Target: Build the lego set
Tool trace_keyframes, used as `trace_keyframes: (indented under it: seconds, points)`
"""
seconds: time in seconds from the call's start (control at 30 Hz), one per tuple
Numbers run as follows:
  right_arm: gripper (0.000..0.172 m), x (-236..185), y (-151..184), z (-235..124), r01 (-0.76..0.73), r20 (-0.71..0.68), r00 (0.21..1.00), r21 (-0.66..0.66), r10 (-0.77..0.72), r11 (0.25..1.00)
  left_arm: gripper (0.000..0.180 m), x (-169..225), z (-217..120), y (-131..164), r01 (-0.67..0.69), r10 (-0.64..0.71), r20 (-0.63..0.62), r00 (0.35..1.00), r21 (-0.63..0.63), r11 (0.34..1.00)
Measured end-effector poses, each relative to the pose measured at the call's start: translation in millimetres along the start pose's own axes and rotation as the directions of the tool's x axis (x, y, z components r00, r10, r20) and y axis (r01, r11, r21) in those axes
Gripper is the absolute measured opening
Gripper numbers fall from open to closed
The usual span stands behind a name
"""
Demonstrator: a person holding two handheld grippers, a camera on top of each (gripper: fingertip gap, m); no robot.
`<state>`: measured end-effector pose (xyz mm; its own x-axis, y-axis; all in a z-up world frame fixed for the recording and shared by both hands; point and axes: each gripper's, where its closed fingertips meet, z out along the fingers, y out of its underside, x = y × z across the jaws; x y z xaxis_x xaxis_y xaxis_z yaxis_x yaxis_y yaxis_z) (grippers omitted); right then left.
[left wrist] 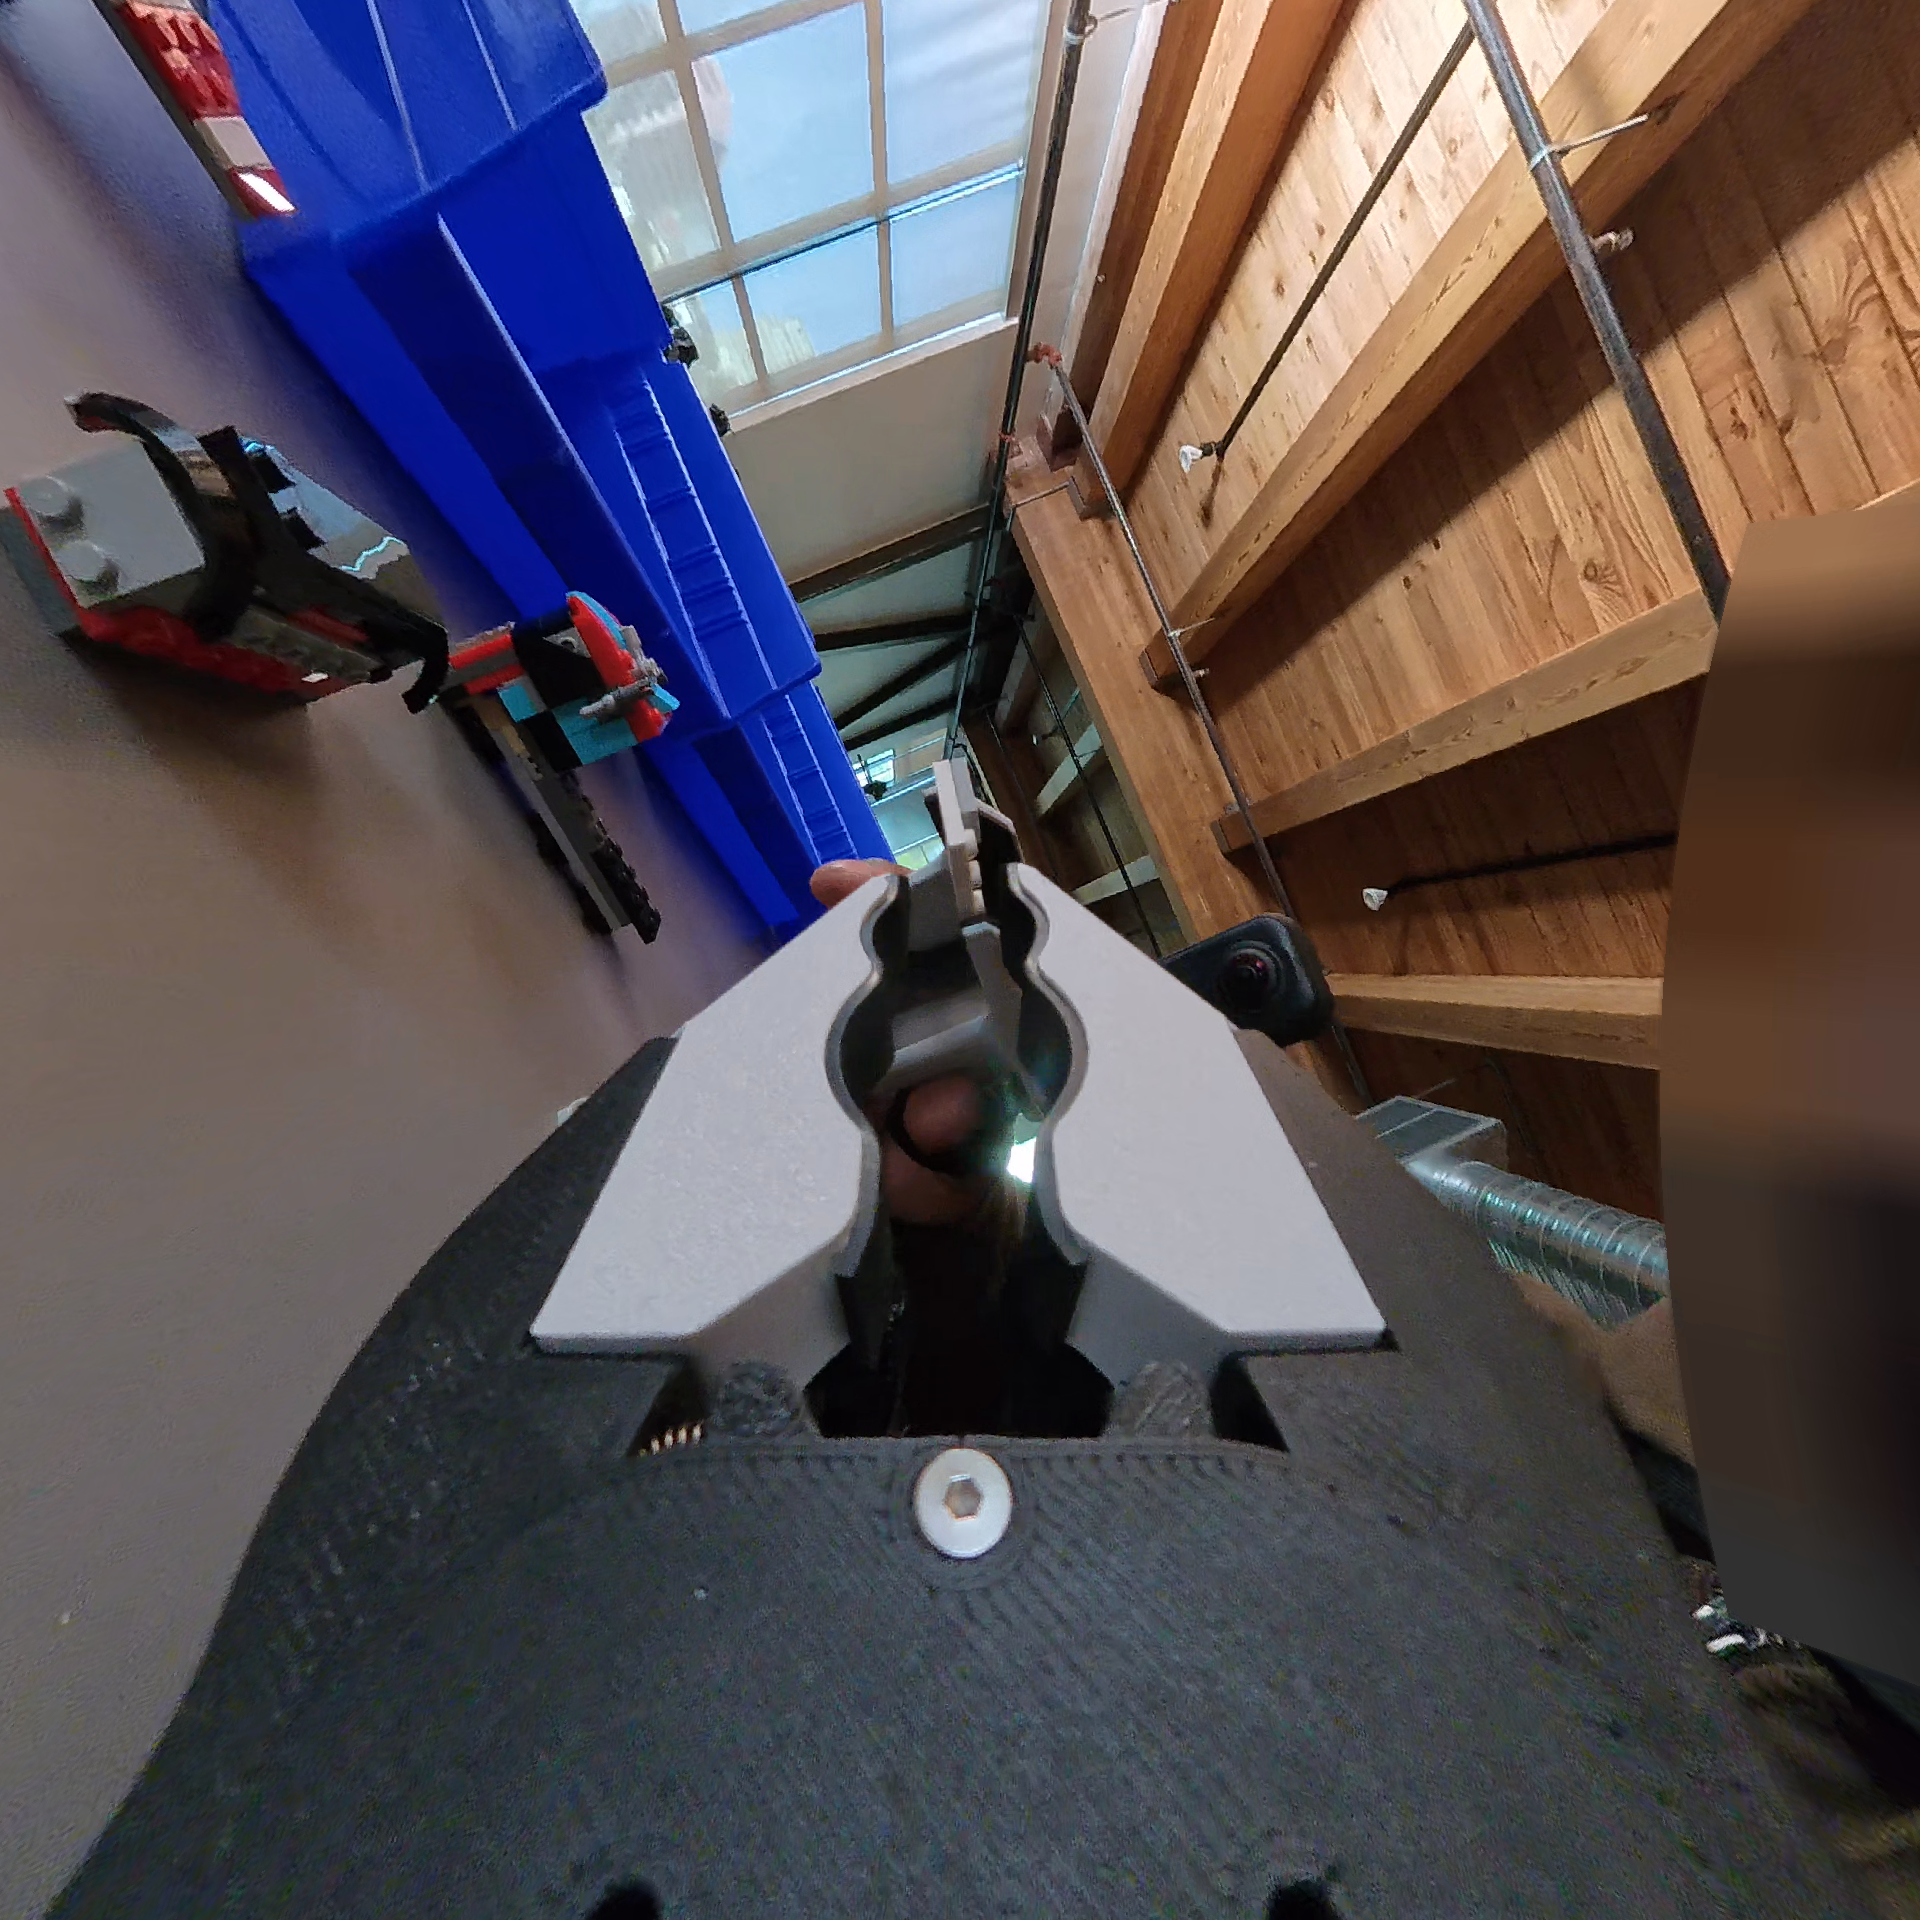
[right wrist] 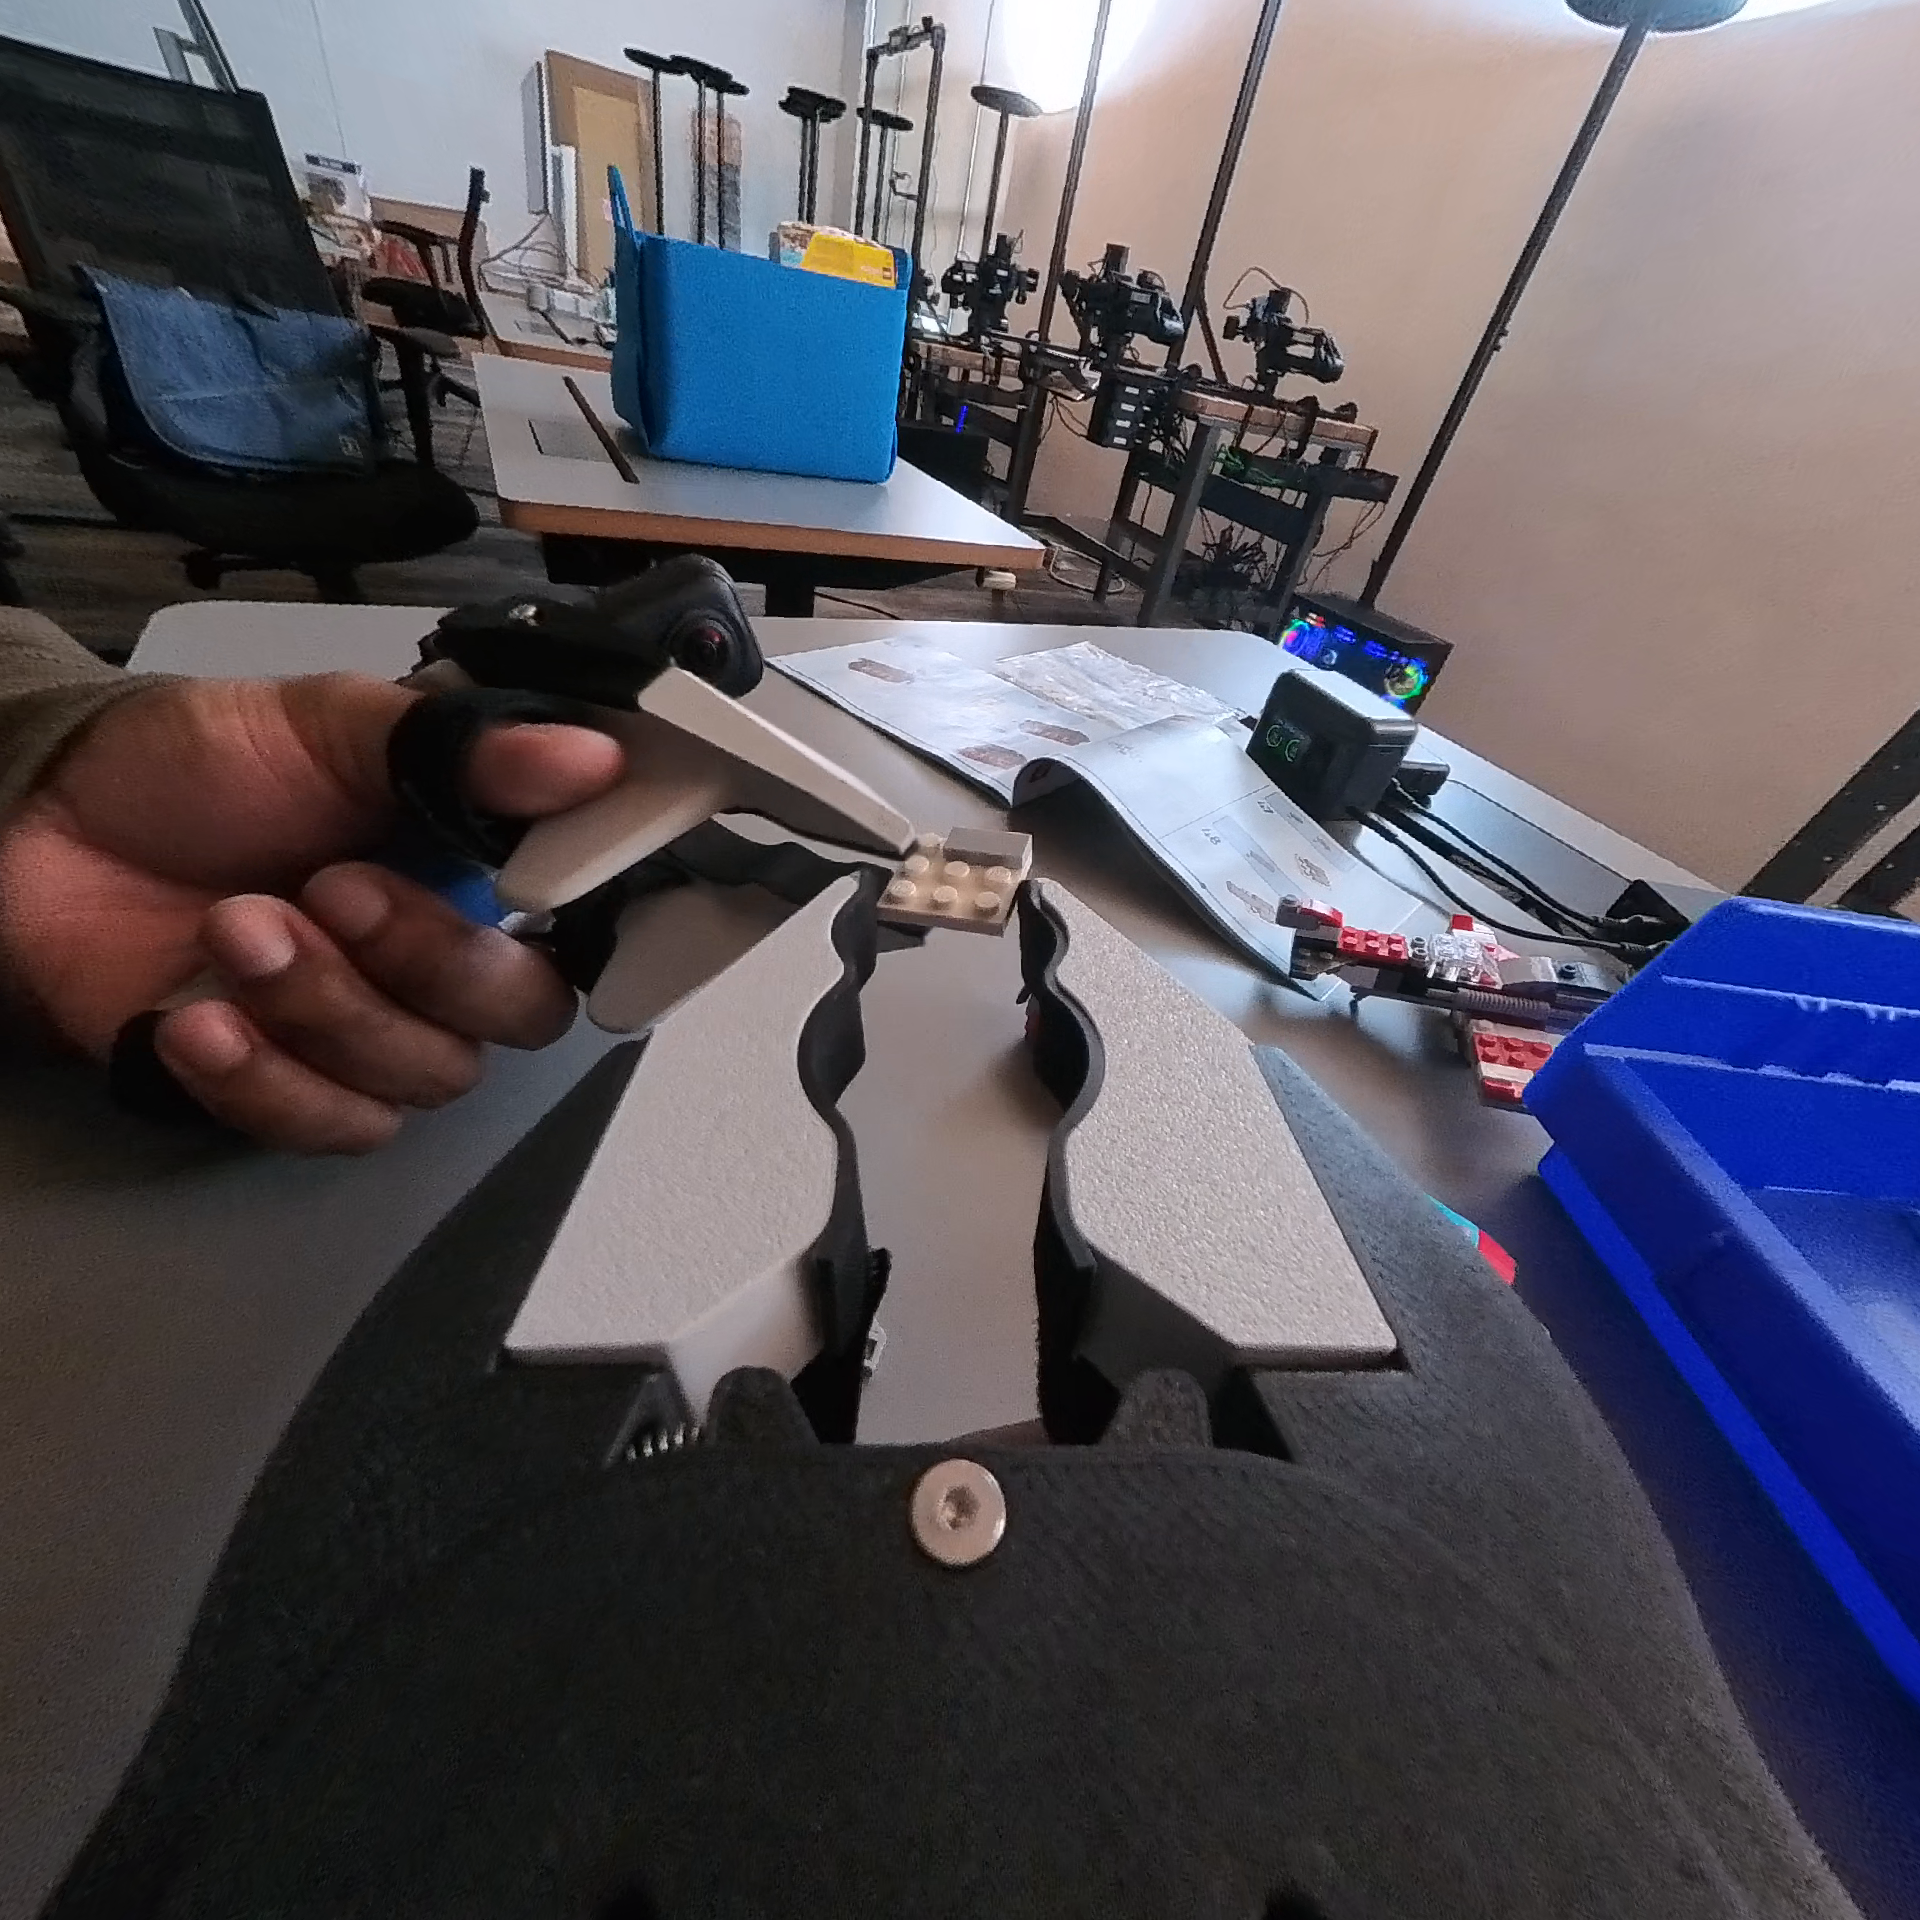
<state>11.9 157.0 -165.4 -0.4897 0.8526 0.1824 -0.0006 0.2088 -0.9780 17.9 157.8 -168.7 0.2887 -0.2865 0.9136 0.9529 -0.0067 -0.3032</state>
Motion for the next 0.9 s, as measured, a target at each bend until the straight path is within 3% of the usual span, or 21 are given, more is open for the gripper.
trace_keyframes:
  seconds: [0.5, 0.67, 0.9]
  points:
    - [0.033, -3.3, 5.1, -2.6, 0.005, 0.052, 0.999, -0.039, -0.003, 0.999, 0.005, -0.4, -5.2, -8.7, -0.055, 0.055, 0.024, 0.998, 0.021, 0.998]
    - [0.032, -1.0, 23.7, -13.1, 0.003, 0.105, 0.994, -0.207, 0.019, 0.978, 0.005, -10.1, -16.3, -22.1, -0.104, 0.100, 0.116, 0.988, 0.028, 0.994]
    - [0.031, -22.0, 69.3, -32.2, 0.077, 0.229, 0.973, -0.488, 0.042, 0.869, 0.005, -17.8, -22.2, -21.2, -0.101, 0.102, 0.170, 0.980, -0.014, 0.995]
